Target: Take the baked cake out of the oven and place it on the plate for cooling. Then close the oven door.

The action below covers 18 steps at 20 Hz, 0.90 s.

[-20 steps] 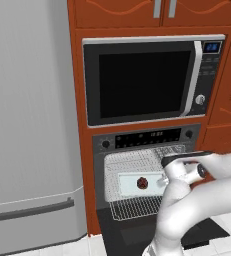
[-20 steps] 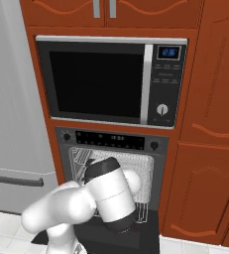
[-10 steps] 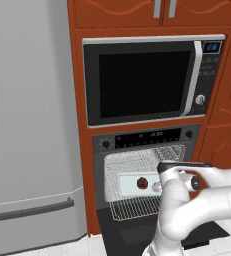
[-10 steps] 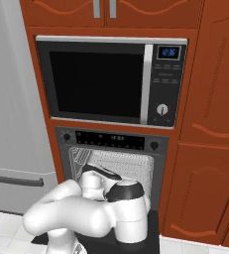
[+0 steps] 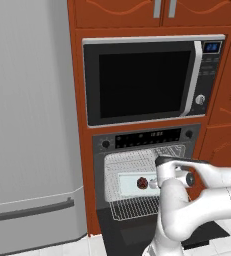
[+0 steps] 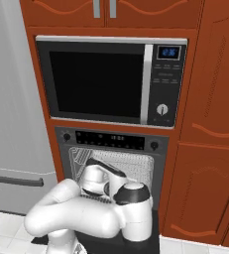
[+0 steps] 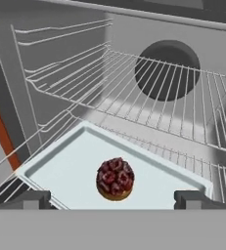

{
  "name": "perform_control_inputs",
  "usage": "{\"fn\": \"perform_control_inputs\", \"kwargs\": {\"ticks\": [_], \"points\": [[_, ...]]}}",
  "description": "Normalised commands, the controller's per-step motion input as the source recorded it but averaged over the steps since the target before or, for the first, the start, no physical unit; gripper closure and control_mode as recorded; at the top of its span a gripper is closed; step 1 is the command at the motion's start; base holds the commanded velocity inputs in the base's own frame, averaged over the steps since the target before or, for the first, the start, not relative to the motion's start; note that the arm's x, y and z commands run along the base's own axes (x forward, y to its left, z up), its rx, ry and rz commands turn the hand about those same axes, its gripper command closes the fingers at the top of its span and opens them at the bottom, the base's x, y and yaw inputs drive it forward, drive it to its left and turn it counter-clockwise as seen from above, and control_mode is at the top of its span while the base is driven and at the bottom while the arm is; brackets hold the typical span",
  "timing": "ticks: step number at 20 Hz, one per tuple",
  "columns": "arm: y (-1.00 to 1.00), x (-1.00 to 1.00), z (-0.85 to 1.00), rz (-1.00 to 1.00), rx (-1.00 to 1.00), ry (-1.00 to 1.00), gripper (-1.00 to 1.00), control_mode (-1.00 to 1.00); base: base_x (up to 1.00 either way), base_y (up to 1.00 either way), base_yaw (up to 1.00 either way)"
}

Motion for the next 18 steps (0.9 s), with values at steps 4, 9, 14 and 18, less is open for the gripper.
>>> {"fn": "perform_control_inputs", "kwargs": {"ticks": [4,9,14,18], "points": [[0.00,0.01,-0.14,0.00,0.00,0.00,-1.00,-1.00,0.00,0.00,0.00],[0.00,0.00,-0.16,0.00,0.00,0.00,-1.00,-1.00,0.00,0.00,0.00],[0.00,0.00,-0.23,0.00,0.00,0.00,-1.00,-1.00,0.00,0.00,0.00],[0.00,0.01,-0.27,0.00,0.00,0.03,-1.00,-1.00,0.00,0.00,0.00]]}}
